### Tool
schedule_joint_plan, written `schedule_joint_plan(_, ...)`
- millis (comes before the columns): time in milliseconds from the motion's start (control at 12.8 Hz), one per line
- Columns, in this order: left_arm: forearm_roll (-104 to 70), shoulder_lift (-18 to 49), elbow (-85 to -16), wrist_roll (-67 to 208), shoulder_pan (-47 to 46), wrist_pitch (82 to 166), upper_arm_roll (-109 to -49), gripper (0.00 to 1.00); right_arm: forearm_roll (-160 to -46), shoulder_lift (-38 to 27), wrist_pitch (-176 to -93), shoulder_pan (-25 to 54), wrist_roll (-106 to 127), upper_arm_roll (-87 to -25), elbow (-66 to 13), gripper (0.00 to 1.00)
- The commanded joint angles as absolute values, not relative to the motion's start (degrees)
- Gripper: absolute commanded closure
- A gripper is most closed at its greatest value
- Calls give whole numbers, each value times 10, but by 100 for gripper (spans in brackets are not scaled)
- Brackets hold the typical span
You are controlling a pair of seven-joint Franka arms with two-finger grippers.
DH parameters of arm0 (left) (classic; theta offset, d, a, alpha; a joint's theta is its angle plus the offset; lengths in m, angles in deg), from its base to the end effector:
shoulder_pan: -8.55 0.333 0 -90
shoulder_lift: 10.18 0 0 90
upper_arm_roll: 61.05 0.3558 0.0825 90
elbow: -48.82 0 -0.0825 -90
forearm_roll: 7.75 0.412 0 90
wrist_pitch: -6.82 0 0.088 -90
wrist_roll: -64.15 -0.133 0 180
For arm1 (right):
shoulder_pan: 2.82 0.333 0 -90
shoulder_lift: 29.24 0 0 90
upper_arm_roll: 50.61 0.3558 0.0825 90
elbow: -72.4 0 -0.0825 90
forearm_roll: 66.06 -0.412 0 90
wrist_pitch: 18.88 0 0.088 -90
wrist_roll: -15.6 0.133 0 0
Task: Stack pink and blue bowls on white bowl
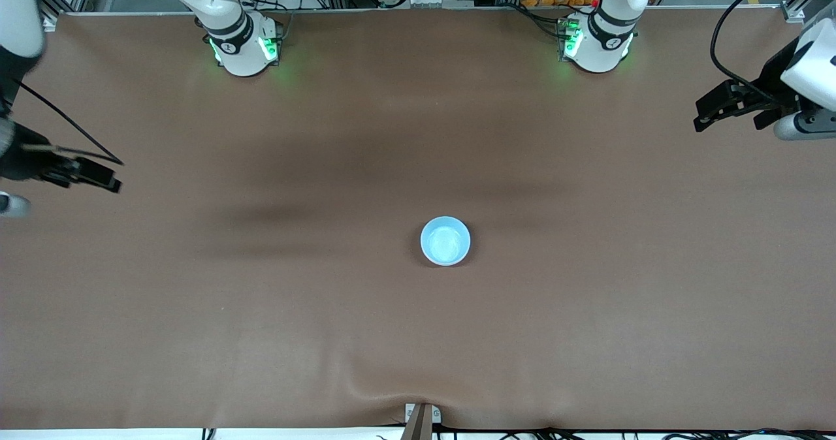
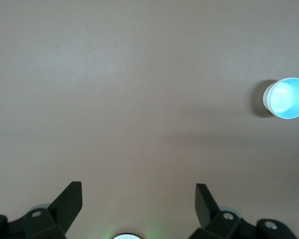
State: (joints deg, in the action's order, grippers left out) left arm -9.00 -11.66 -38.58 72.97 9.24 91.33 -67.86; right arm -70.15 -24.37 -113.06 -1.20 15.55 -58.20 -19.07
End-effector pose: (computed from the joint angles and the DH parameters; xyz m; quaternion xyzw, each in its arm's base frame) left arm 0.5595 -0.0641 0.6672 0.9996 0.0227 -0.0135 0.0076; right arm 0.6117 -0.0518 0.5814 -0.9979 0.0547 0.0169 0.0309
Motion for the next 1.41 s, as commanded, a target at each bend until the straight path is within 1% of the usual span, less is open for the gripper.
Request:
schedule_joint_plan(0,-89,-132,-395,718,96,906,-679,0,-692,-277,-1104,-90,123,-514,-206,0)
schedule_joint_plan(78,-89,-133,-395,717,96,907,-679,0,-691,-283,-1084,-119,123,-482,-197,0)
schedule_joint_plan(156,-89,-132,-394,717,96,907,-678,0,-690,-288,-1068,-126,123,-474,-191,0)
schedule_joint_plan(312,-89,-137,-394,717,96,907,-676,0,-674,-307,-1051,-123,123,-472,-191,0)
schedule_joint_plan(469,-89,-139,-393,717,96,906,-675,0,-670,-312,-1036,-116,128,-474,-190,0)
schedule_joint_plan(938,-82,-134,-377,718,95,896,-674,0,-670,-314,-1034,-70,186,-476,-184,0)
schedule_joint_plan(1328,-82,-133,-373,719,95,896,-674,0,-670,-314,-1036,-71,186,-478,-177,0)
